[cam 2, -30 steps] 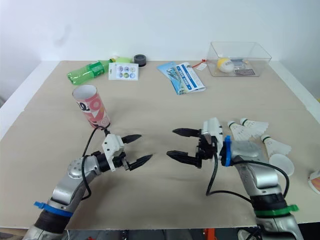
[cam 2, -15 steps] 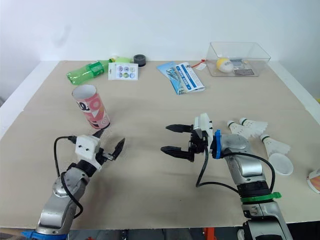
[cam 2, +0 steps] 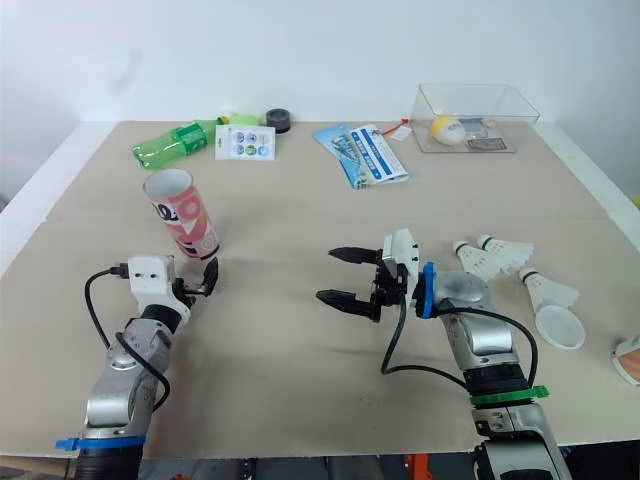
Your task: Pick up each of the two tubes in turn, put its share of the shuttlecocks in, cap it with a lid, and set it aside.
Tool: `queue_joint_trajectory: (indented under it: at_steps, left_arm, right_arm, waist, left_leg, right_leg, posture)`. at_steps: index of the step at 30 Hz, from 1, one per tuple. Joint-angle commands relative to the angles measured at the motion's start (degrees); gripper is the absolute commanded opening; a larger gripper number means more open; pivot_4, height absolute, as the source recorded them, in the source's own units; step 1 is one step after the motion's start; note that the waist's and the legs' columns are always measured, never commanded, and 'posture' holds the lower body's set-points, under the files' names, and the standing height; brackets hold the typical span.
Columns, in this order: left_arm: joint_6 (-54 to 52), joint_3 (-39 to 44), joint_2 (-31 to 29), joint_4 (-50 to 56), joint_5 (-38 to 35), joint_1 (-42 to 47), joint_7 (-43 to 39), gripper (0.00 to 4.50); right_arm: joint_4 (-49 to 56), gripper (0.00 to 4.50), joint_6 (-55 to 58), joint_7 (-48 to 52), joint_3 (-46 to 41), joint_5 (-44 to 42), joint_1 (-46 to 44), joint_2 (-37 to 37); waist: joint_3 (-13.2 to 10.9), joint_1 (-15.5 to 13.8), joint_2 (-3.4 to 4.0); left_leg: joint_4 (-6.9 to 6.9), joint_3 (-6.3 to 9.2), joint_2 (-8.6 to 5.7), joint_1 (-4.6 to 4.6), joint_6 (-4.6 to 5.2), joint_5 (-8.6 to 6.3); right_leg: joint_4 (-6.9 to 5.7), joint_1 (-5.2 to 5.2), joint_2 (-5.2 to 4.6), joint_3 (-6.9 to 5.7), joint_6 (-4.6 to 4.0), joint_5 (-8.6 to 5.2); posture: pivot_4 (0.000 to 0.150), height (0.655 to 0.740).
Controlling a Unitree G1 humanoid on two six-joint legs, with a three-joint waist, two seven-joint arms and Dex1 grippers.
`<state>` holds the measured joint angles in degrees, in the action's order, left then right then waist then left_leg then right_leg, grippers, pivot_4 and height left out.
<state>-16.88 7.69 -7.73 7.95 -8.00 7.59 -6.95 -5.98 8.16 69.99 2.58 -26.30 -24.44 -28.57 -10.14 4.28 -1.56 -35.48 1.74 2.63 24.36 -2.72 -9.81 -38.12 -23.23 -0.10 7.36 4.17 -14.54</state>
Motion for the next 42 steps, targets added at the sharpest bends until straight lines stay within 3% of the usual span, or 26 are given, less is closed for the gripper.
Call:
queue_joint_trajectory:
  at_steps: [1, 13, 28, 29, 32, 42]
  left_arm:
    - [0.3, 1.4, -1.4, -2.8, -0.9, 2.8, -1.0, 4.50]
    - [4.5, 1.2, -7.6, -21.7, -0.2, 14.4, -6.5, 4.50]
    - [13.7, 0.3, -10.1, -41.9, -0.1, 24.3, -14.8, 4.50]
    - [14.1, 0.2, -10.1, -42.3, 0.0, 24.4, -14.9, 3.97]
    - [14.7, 0.5, -10.0, -42.7, -0.1, 24.5, -14.7, 3.00]
    - [17.4, 0.4, -10.4, -37.2, 0.4, 20.7, -14.4, 3.00]
  right_arm:
    - [1.5, 4.47, -1.2, -0.7, -1.0, 0.1, 0.2, 0.2]
    - [2.6, 4.47, -2.7, -3.1, -1.6, 1.2, 1.1, -0.2]
    - [6.0, 4.47, -1.9, -4.9, -2.3, 0.8, 3.0, -1.1]
    - [6.1, 4.50, -1.9, -5.0, -2.4, 0.8, 3.0, -1.1]
    - [6.2, 4.50, -1.9, -5.2, -2.5, 0.9, 3.1, -1.3]
    - [7.0, 4.50, -1.1, -6.8, -2.8, 0.9, 3.1, -2.1]
  waist:
    - [0.0, 0.0, -0.02]
    - [0.0, 0.0, -0.01]
    - [0.0, -0.1, 0.02]
    - [0.0, -0.1, 0.04]
    - [0.0, -0.1, 0.04]
    - [0.0, 0.0, 0.05]
  left_leg:
    - [-0.01, 0.00, 0.00, 0.00, 0.00, 0.00]
    - [-0.01, 0.01, 0.00, -0.03, -0.02, 0.02]
    - [-0.01, 0.03, -0.01, -0.05, -0.27, 0.21]
    - [-0.01, 0.03, -0.01, -0.05, -0.27, 0.21]
    - [-0.01, 0.02, 0.00, -0.05, -0.27, 0.21]
    - [0.03, 0.02, 0.00, -0.05, -0.28, 0.21]
  right_leg:
    - [0.01, 0.00, 0.00, 0.00, 0.00, 0.02]
    - [0.00, 0.04, 0.00, -0.02, 0.01, 0.04]
    - [-0.01, 0.06, -0.01, -0.03, 0.05, 0.18]
    - [-0.01, 0.06, -0.01, -0.03, 0.05, 0.18]
    - [-0.01, 0.06, -0.01, -0.03, 0.05, 0.19]
    - [-0.01, 0.05, -0.01, -0.01, 0.06, 0.18]
  posture:
    - [0.150, 0.7400]
    - [0.150, 0.7400]
    - [0.150, 0.7400]
    - [0.150, 0.7400]
    - [0.150, 0.7400]
    - [0.150, 0.7400]
